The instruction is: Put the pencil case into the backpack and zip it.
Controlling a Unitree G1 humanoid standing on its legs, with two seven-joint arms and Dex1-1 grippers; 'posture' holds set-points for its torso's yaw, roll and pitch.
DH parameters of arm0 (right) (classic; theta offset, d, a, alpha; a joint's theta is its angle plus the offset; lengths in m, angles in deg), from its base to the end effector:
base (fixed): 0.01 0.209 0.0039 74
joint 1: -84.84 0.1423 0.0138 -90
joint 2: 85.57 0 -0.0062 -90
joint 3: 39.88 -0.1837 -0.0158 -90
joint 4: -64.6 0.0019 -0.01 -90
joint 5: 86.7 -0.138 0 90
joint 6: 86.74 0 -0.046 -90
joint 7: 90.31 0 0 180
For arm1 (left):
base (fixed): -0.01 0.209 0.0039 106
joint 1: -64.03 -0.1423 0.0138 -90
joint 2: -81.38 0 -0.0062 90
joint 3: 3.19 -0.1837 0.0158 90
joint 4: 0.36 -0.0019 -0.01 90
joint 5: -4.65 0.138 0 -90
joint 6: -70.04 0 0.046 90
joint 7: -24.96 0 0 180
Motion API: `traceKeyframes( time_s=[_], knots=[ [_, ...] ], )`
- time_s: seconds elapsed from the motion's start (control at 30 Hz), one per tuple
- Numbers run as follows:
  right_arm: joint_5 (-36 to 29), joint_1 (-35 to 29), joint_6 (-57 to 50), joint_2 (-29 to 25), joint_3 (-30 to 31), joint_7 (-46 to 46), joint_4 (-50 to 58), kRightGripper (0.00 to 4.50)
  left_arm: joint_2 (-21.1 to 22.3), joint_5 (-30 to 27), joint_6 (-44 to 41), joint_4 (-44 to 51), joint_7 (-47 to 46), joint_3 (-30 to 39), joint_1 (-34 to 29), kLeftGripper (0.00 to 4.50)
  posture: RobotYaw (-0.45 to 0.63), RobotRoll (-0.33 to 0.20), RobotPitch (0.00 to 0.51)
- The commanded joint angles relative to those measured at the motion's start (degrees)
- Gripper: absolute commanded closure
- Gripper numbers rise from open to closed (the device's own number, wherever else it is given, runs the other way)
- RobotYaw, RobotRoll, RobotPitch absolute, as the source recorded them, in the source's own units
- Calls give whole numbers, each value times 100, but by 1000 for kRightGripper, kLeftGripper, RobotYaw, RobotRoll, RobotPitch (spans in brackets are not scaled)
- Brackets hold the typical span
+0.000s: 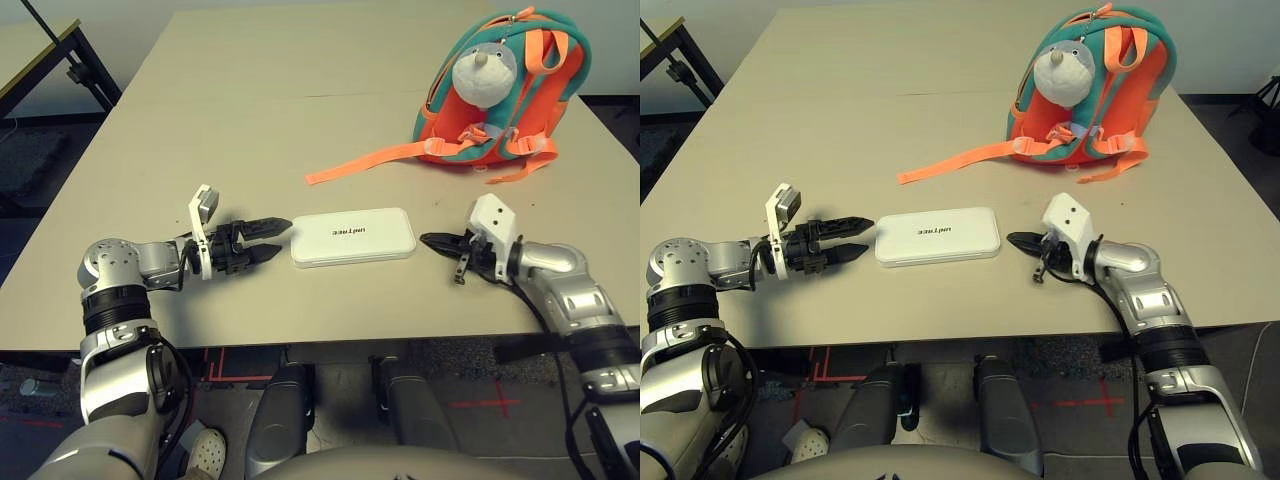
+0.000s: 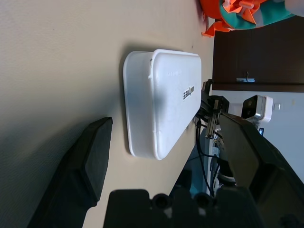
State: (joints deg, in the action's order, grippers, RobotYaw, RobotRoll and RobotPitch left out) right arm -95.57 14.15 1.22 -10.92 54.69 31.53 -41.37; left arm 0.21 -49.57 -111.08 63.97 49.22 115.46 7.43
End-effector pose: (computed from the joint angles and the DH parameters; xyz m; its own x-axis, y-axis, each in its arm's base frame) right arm 0.2658 -0.2409 0.0953 0.5315 0.7814 -0.3270 -0.8470 0.4849 -0.2178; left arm 0.2635 0.2559 0.1095 0.4874 -0.8244 -0.2878 0.0850 0.3729 -0.9240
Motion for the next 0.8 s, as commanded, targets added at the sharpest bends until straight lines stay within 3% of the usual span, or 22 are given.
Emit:
traceKeyframes(
  time_s=[0.03, 0.53, 0.8],
  knots=[
    [-2, -25, -55, 191, 257, -50, 235, 4473, -67, 297, 17, -116, -107, -53, -70, 0, -99, 0, 184],
    [43, 73, 17, 524, 510, -20, 420, 4473, -116, 404, 98, -100, -115, 59, -103, 0, -91, 0, 193],
    [84, 142, 129, 442, 446, -55, 244, 4473, 38, 601, 684, -429, -124, 210, 67, 0, -93, 0, 194]
  ],
)
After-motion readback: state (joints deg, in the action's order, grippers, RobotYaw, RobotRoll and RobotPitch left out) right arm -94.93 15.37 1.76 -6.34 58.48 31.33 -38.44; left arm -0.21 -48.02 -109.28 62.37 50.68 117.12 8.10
